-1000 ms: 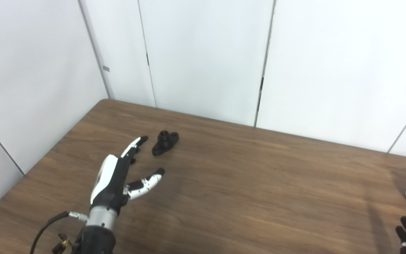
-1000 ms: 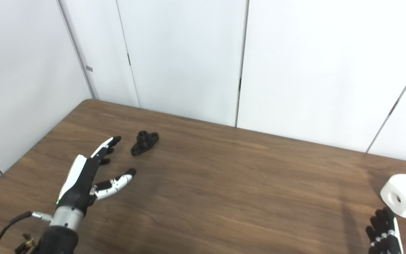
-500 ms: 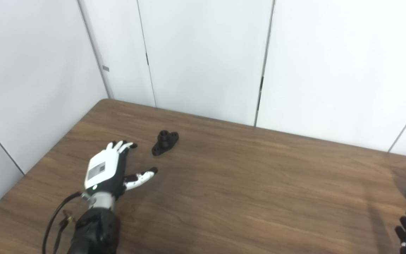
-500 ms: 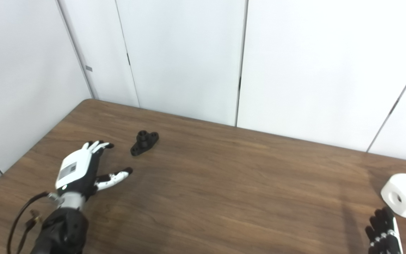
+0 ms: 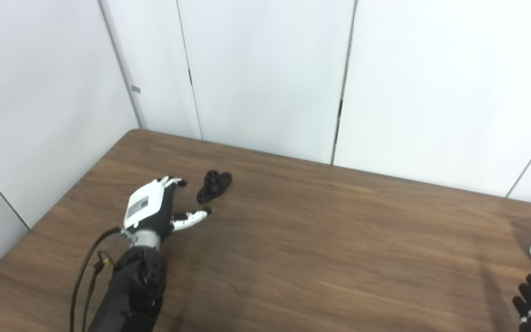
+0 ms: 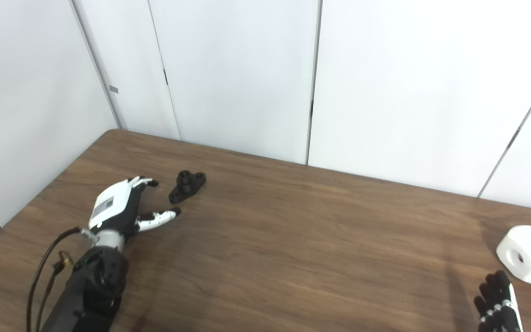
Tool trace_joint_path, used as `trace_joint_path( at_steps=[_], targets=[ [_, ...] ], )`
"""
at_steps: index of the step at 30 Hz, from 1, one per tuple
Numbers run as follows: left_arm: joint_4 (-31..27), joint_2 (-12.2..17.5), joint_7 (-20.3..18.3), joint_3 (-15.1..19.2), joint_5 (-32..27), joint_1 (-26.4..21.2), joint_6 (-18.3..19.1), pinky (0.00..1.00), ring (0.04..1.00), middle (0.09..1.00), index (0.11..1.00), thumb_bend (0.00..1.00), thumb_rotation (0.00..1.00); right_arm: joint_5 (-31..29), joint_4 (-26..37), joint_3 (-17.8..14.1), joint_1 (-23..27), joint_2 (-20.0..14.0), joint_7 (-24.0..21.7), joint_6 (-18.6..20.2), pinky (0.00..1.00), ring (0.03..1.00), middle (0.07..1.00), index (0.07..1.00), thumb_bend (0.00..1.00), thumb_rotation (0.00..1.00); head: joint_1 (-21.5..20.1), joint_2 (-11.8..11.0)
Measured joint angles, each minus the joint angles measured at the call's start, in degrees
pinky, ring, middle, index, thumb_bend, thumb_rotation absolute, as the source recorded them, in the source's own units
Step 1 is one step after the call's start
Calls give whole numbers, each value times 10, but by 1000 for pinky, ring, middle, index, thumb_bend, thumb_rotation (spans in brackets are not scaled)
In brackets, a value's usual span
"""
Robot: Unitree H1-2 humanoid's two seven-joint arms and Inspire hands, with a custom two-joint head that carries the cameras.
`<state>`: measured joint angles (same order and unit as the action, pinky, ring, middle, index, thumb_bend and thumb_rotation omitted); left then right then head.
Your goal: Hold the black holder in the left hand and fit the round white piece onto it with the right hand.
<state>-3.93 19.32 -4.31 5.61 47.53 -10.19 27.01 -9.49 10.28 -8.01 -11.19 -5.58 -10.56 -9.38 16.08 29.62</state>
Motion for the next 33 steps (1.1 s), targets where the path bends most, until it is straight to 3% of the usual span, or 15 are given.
trace_joint_path(
  at_steps=[13, 24, 33],
  targets=[
    [79, 13, 22, -17, -5, -57, 0, 964, 987, 952, 823, 778, 408, 7, 5, 0, -4, 0, 2, 3, 1000, 1000, 1000, 1000, 682, 1000, -10, 4],
    [86, 14, 12, -22, -5, -69, 0, 944, 979, 941, 814, 782, 429, 6, 6, 0, -5, 0, 2, 3, 1000, 1000, 1000, 1000, 679, 1000, -13, 8],
    [86, 12, -6, -25, -1, -70, 0, 913, 971, 934, 774, 778, 389, -3, 6, -1, -5, 0, -4, 2, 1000, 1000, 1000, 1000, 686, 1000, -13, 11]
  ],
)
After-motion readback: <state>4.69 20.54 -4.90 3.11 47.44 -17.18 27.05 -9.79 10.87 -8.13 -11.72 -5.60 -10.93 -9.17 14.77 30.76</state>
